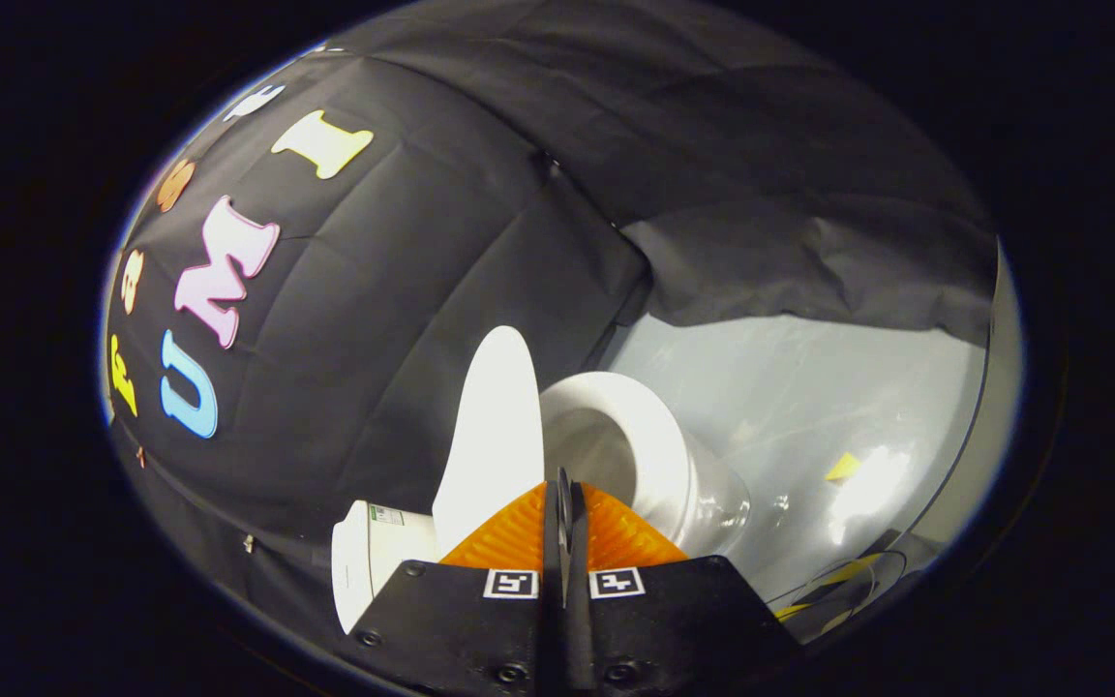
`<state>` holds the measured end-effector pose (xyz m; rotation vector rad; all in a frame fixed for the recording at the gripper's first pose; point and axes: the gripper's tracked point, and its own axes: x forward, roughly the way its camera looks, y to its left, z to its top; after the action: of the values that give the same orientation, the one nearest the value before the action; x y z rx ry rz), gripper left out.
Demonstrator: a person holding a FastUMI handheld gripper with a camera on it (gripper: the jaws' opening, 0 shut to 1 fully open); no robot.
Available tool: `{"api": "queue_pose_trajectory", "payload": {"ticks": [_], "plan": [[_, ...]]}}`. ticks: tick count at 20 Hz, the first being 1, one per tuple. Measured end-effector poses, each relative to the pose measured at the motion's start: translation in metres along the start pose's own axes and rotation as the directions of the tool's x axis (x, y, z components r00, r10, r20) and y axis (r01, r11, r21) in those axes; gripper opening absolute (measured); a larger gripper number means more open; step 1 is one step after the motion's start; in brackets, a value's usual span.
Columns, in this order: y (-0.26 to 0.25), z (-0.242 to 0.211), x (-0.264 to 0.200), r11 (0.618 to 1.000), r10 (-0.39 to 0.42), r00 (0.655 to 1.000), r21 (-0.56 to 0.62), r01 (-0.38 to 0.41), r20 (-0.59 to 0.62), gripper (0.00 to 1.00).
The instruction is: Open the toilet lid.
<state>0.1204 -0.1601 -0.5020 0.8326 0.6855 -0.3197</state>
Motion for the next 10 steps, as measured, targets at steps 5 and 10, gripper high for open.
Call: {"api": "queue_pose_trajectory", "payload": {"ticks": [5, 10], "plan": [[0.074, 0.001, -0.023, 0.988, 0.056, 0.995, -0.150, -0.043, 0.081, 0.05], [0.127, -0.008, -0.041, 0.962, 0.076, 0.988, -0.270, -0.037, 0.135, 0.05]]}}
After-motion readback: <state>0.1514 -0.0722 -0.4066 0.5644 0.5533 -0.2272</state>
